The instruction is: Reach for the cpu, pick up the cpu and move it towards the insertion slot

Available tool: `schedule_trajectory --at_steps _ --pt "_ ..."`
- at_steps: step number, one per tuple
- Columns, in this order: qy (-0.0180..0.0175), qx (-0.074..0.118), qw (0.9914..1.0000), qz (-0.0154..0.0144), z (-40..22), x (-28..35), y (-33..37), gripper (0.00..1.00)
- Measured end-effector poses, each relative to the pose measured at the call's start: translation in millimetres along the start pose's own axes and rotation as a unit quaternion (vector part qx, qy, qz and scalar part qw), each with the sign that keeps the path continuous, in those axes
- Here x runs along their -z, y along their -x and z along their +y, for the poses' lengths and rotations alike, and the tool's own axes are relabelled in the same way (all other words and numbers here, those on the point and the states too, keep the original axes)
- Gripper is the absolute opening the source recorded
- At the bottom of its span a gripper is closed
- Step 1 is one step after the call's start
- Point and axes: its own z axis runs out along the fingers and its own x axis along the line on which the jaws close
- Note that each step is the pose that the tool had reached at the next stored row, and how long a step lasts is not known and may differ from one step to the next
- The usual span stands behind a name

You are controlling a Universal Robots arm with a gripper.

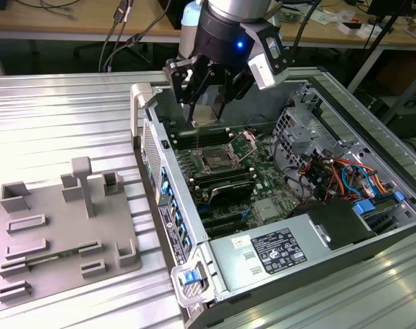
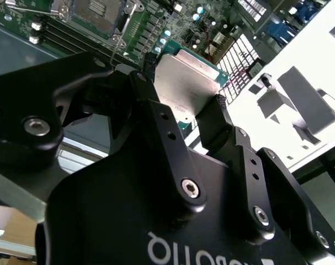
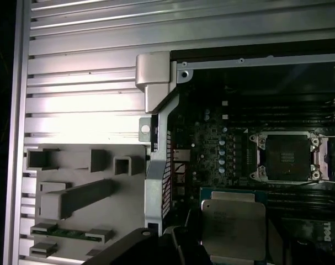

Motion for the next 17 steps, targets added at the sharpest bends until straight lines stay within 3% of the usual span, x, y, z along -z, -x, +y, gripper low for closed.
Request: schedule_trajectory --at_steps 6,17 --pt "-0.0002 0.000 1.00000 0.0000 0.4 0.0 11.4 0.55" --pt "-0.0002 0.000 1.00000 0.0000 0.4 0.1 13.3 0.55"
